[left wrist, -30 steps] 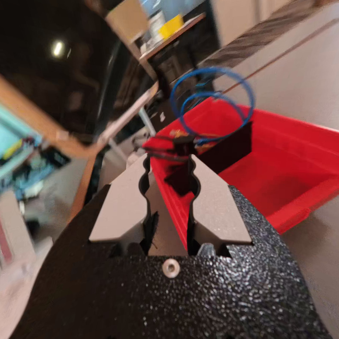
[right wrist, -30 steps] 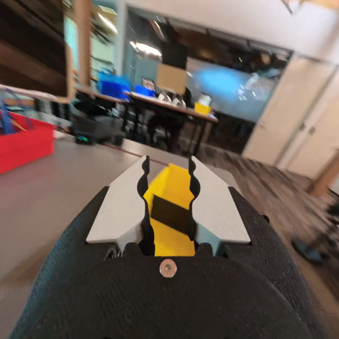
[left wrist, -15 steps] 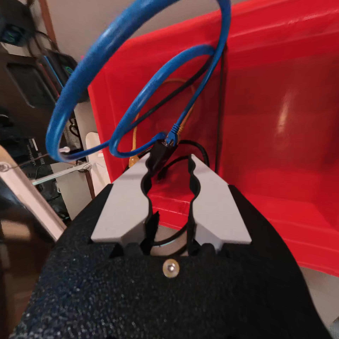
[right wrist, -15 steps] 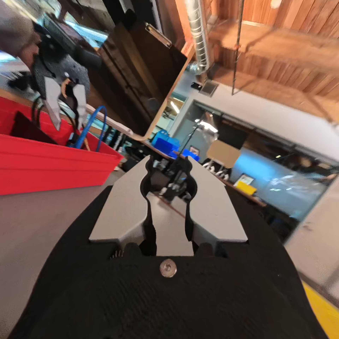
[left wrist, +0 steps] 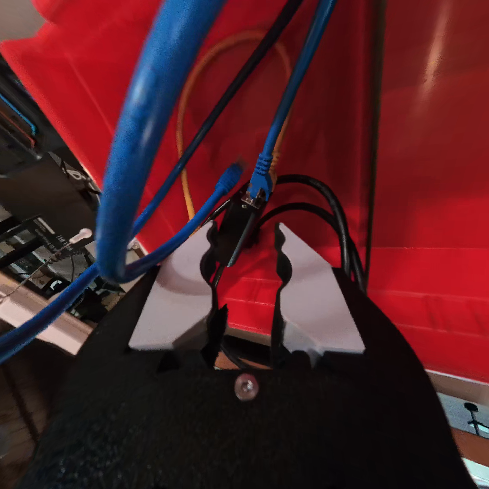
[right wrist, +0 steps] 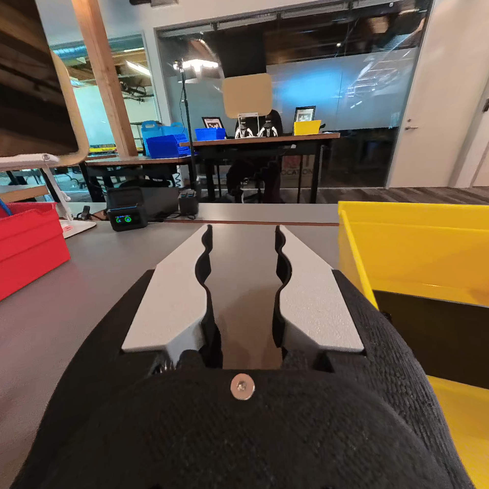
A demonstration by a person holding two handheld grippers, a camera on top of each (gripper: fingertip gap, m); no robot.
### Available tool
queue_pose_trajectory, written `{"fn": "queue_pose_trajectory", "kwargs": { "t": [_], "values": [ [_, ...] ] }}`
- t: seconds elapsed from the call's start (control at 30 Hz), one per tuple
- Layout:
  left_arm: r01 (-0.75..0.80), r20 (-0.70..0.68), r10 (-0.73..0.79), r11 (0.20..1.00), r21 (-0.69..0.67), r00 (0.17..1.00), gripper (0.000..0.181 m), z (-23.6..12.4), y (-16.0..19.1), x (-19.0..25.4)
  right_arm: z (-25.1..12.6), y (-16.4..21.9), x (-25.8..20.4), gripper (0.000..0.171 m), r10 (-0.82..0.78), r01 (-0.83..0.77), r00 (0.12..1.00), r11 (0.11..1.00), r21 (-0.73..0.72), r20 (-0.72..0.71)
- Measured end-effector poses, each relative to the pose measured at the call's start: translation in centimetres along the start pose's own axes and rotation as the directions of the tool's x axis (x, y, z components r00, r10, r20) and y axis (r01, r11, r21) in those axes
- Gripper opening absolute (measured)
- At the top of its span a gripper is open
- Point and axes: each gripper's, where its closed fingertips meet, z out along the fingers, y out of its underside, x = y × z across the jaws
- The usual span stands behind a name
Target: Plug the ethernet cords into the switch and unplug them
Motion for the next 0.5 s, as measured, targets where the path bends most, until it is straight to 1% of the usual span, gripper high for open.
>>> {"fn": "queue_pose_trajectory", "kwargs": {
  "t": [0.17, 0.2, 0.23, 0.3, 0.37, 0.43, 0.5],
  "values": [
    [0.012, -0.051, -0.015, 0.998, -0.055, 0.999, 0.044, 1.9, 0.5, 0.3, 0.0, -0.1, -0.1, 0.044, -0.06, 0.06, 0.998, 0.998, 0.031, 0.002],
    [0.014, -0.06, -0.019, 0.996, -0.088, 0.998, 0.041, 2.4, 0.9, 0.4, 0.0, 0.0, -0.4, 0.043, -0.087, 0.087, 0.996, 0.996, 0.033, 0.009],
    [0.013, -0.057, -0.021, 0.992, -0.129, 0.998, 0.033, 2.7, 1.3, 0.3, 0.1, 0.1, -0.8, 0.043, -0.119, 0.119, 0.993, 0.992, 0.033, 0.016],
    [-0.037, -0.078, 0.022, 0.979, -0.203, 0.997, 0.029, 2.5, 2.0, 0.7, 0.2, 0.3, -1.6, 0.04, -0.193, 0.192, 0.981, 0.981, 0.039, 0.031],
    [-0.077, -0.014, 0.076, 0.966, -0.246, 0.997, 0.025, 0.9, 2.3, 0.1, 0.3, 0.3, -2.5, 0.037, -0.258, 0.255, 0.965, 0.965, 0.057, 0.041],
    [-0.046, 0.078, 0.066, 0.973, -0.227, 0.995, 0.025, -1.6, 1.9, -0.4, 0.3, 0.2, -3.2, 0.033, -0.301, 0.297, 0.952, 0.952, 0.078, 0.05],
    [-0.013, 0.183, 0.055, 0.975, -0.221, 0.982, 0.024, -5.1, 2.0, -0.7, 0.3, 0.0, -3.7, 0.032, -0.319, 0.312, 0.946, 0.945, 0.099, 0.062]
  ]
}}
